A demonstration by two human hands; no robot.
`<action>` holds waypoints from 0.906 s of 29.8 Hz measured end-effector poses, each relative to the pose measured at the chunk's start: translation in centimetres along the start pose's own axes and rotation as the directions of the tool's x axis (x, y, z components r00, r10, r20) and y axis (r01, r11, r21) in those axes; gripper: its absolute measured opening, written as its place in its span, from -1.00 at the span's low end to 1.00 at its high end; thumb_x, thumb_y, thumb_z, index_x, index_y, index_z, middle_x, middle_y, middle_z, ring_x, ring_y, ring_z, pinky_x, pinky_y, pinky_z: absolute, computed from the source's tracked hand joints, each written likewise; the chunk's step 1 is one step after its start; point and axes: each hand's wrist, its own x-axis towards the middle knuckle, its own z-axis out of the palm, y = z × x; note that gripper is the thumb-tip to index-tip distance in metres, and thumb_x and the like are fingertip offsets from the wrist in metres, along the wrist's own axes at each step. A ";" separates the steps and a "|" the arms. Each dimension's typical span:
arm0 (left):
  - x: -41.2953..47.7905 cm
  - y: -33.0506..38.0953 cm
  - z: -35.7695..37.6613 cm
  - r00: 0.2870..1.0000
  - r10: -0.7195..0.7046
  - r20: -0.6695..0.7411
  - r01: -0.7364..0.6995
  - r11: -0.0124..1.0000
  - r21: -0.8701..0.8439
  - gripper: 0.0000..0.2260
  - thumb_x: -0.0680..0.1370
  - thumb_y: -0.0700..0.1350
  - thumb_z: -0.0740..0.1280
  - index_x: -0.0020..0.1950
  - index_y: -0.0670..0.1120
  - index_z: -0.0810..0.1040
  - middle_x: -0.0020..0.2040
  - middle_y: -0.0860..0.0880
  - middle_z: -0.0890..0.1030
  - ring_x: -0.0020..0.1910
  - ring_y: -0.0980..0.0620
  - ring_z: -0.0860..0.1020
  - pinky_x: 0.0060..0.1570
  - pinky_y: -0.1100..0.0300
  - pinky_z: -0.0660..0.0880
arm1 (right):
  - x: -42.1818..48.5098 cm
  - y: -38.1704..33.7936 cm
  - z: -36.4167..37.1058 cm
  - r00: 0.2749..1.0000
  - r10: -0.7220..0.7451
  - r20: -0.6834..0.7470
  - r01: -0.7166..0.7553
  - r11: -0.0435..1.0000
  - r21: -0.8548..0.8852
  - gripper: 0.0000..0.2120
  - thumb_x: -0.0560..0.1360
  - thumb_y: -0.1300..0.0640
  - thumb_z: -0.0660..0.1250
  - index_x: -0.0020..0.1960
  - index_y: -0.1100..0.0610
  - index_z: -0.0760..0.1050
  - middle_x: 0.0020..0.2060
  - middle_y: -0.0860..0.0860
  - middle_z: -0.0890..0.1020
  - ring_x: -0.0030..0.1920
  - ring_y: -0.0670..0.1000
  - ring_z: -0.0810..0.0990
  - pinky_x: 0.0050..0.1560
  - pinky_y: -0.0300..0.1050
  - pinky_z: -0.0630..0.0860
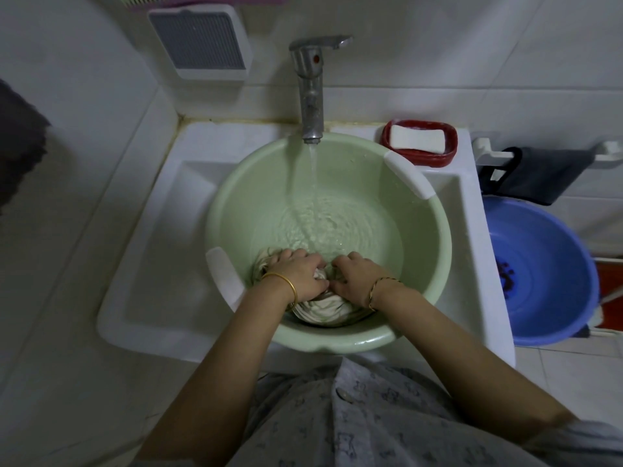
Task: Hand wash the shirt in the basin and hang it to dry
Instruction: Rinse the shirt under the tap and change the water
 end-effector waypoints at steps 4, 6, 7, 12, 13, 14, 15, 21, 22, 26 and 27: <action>0.0 0.0 0.0 1.000 0.001 0.002 -0.001 1.000 -0.002 -0.56 0.51 0.14 0.23 0.38 0.11 0.35 0.40 -0.05 0.33 0.40 -0.12 0.24 0.38 0.07 0.14 | 0.0 0.0 0.1 1.000 0.007 -0.004 -0.007 1.000 -0.005 -0.54 0.55 -0.09 0.19 0.35 0.14 0.31 0.26 0.18 0.38 0.26 0.22 0.42 0.23 0.03 0.37; 0.0 0.0 0.0 1.000 0.001 0.004 -0.001 1.000 -0.002 -0.56 0.51 0.14 0.23 0.38 0.11 0.35 0.40 -0.04 0.33 0.40 -0.11 0.23 0.38 0.07 0.13 | 0.0 0.0 0.1 1.000 0.008 -0.004 -0.008 1.000 -0.005 -0.54 0.56 -0.09 0.18 0.36 0.14 0.30 0.26 0.18 0.37 0.26 0.22 0.41 0.23 0.02 0.36; 0.0 0.0 0.0 1.000 0.001 0.004 -0.001 1.000 -0.001 -0.56 0.51 0.14 0.23 0.39 0.11 0.34 0.40 -0.05 0.33 0.40 -0.11 0.23 0.38 0.07 0.13 | 0.1 0.0 0.1 1.000 0.008 -0.003 -0.008 1.000 -0.006 -0.54 0.56 -0.09 0.18 0.36 0.14 0.30 0.27 0.17 0.37 0.26 0.22 0.41 0.23 0.02 0.36; 0.0 0.0 0.0 1.000 0.001 0.005 -0.001 1.000 -0.003 -0.56 0.52 0.14 0.23 0.39 0.11 0.34 0.40 -0.05 0.33 0.39 -0.12 0.24 0.37 0.07 0.14 | 0.2 0.0 0.2 1.000 0.008 -0.001 -0.008 1.000 -0.002 -0.54 0.55 -0.09 0.19 0.35 0.14 0.31 0.25 0.18 0.38 0.26 0.22 0.42 0.25 0.04 0.37; 0.0 0.0 0.0 1.000 0.002 0.004 -0.002 1.000 -0.005 -0.56 0.52 0.14 0.24 0.38 0.11 0.34 0.40 -0.05 0.33 0.39 -0.12 0.24 0.37 0.07 0.14 | 0.1 0.1 0.2 1.000 0.008 0.001 -0.008 1.000 -0.001 -0.55 0.55 -0.09 0.19 0.34 0.14 0.32 0.25 0.18 0.38 0.25 0.22 0.42 0.24 0.04 0.38; -0.1 0.0 0.0 1.000 0.002 0.002 -0.002 1.000 -0.007 -0.56 0.51 0.14 0.24 0.38 0.11 0.35 0.40 -0.05 0.33 0.39 -0.11 0.24 0.37 0.07 0.14 | 0.1 0.1 0.2 1.000 0.009 0.002 -0.009 1.000 0.000 -0.55 0.55 -0.09 0.19 0.34 0.14 0.32 0.25 0.18 0.38 0.24 0.22 0.42 0.24 0.04 0.38; -0.1 0.0 0.1 1.000 0.001 -0.002 -0.001 1.000 -0.008 -0.56 0.51 0.14 0.24 0.38 0.11 0.35 0.40 -0.05 0.33 0.39 -0.11 0.24 0.37 0.08 0.14 | 0.1 0.1 0.2 1.000 0.009 0.002 -0.009 1.000 -0.001 -0.55 0.55 -0.08 0.19 0.34 0.15 0.32 0.25 0.18 0.38 0.24 0.23 0.43 0.24 0.04 0.38; -0.1 0.0 0.0 1.000 0.002 0.004 -0.002 1.000 -0.007 -0.55 0.52 0.14 0.23 0.39 0.11 0.33 0.41 -0.04 0.32 0.40 -0.11 0.23 0.38 0.07 0.13 | 0.2 0.1 0.2 1.000 0.006 0.002 -0.006 1.000 0.004 -0.55 0.55 -0.08 0.19 0.34 0.15 0.32 0.24 0.19 0.39 0.24 0.23 0.43 0.24 0.03 0.38; 0.0 0.0 0.0 1.000 0.003 0.005 -0.002 1.000 -0.006 -0.55 0.52 0.14 0.23 0.39 0.11 0.33 0.41 -0.04 0.32 0.40 -0.11 0.23 0.38 0.07 0.12 | 0.2 0.1 0.2 1.000 0.005 0.003 -0.005 1.000 0.004 -0.55 0.55 -0.08 0.19 0.34 0.16 0.32 0.24 0.19 0.39 0.24 0.23 0.43 0.24 0.03 0.38; 0.0 0.0 0.0 1.000 0.003 0.005 -0.003 1.000 -0.005 -0.56 0.52 0.14 0.23 0.39 0.11 0.34 0.41 -0.04 0.32 0.40 -0.11 0.23 0.38 0.07 0.12 | 0.2 0.1 0.2 1.000 0.005 0.005 -0.005 1.000 0.004 -0.56 0.55 -0.08 0.19 0.33 0.15 0.33 0.24 0.18 0.39 0.23 0.23 0.43 0.24 0.05 0.38; 0.1 0.0 0.1 1.000 0.002 0.004 -0.002 1.000 -0.004 -0.56 0.52 0.14 0.23 0.39 0.11 0.34 0.41 -0.04 0.32 0.40 -0.10 0.23 0.39 0.07 0.12 | 0.2 0.1 0.2 1.000 0.006 0.004 -0.006 1.000 0.003 -0.55 0.55 -0.08 0.19 0.33 0.15 0.33 0.23 0.19 0.39 0.23 0.23 0.43 0.24 0.05 0.38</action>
